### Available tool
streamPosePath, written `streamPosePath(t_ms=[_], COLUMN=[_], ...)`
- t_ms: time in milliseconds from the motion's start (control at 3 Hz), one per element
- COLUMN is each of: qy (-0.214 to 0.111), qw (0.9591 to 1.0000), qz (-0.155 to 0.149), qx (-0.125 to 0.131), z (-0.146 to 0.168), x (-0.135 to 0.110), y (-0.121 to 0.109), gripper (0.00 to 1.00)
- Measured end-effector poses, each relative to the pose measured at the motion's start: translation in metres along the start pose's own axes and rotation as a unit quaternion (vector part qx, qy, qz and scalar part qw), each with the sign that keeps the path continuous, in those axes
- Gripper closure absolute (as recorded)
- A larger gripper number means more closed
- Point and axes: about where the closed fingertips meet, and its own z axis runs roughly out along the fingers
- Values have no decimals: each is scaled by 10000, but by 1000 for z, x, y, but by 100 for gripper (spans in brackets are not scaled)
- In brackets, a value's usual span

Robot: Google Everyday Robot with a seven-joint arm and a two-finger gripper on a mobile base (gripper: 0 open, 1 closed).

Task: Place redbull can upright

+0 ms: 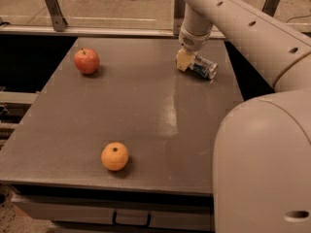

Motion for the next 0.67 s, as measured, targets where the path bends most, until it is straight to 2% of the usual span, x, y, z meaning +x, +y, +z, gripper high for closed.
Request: streamPosePath(t_ms=[333, 667], qy=[-1, -609], qw=[10000, 9973], qz=[0, -261], qx=[0, -315], z=[-2, -31], x=[-1, -12], y=[-1, 21], gripper=[87, 100])
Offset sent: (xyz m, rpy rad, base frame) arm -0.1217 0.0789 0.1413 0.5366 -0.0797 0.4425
